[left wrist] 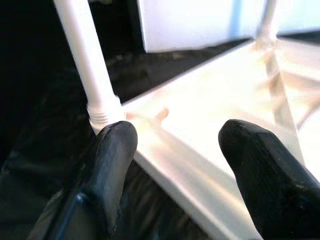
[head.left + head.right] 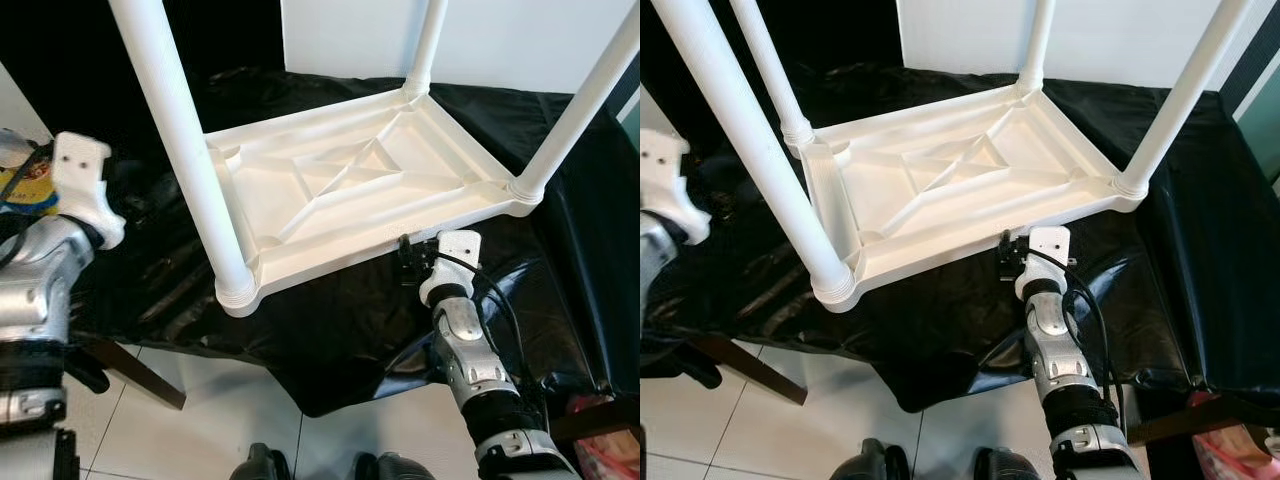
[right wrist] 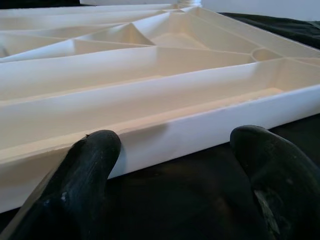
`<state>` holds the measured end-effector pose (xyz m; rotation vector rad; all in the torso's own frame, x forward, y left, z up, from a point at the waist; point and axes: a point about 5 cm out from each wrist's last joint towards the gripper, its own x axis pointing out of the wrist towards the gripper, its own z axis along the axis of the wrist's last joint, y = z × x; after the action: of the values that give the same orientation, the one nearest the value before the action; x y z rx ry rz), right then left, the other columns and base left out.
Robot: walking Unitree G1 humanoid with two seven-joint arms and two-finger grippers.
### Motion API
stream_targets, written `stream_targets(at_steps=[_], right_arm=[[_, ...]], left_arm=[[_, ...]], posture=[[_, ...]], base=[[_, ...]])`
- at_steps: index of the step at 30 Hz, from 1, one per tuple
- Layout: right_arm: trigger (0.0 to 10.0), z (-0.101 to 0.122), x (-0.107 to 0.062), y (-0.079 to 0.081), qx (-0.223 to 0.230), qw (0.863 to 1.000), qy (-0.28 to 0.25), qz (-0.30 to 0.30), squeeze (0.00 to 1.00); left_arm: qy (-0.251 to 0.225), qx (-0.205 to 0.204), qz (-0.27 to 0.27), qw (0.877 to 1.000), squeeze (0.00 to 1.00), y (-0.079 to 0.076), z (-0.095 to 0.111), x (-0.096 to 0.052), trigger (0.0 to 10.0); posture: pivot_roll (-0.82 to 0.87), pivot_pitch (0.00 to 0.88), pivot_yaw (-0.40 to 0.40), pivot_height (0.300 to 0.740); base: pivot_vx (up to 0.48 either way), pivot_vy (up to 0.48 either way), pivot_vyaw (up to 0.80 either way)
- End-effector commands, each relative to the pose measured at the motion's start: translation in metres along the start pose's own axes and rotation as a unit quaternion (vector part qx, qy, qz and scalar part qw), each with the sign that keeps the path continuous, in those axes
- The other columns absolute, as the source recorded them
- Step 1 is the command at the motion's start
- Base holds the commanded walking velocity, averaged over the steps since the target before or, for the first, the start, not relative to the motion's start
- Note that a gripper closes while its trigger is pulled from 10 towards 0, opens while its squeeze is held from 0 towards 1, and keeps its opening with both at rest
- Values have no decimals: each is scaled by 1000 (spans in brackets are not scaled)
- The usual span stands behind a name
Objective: Building children table
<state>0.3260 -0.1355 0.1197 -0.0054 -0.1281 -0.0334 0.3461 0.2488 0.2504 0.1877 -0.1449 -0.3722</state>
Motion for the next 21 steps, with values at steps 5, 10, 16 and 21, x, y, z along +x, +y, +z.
stream_targets(at_steps=[5,10,16,21], right_arm=[[10000,-6,-6,3,3,1000,23,-7,0],[10000,-8,-5,1,6,999,38,-21,0],[10000,-9,0,-1,8,998,51,-27,0],[10000,-8,12,1,-1,998,63,-11,0]], left_arm=[[-18,-40,-1,999,0,-23,-11,22,10000],[-36,-70,-38,996,0,-46,-15,33,10000],[-50,-97,-76,991,0,-73,-18,38,10000],[-62,-117,-111,985,0,-106,-21,39,10000]], posture=[[-72,126,12,740],[-79,129,13,740],[-75,130,8,740],[-70,137,6,740]], base=[[0,0,0],[0,0,0],[0,0,0],[0,0,0]])
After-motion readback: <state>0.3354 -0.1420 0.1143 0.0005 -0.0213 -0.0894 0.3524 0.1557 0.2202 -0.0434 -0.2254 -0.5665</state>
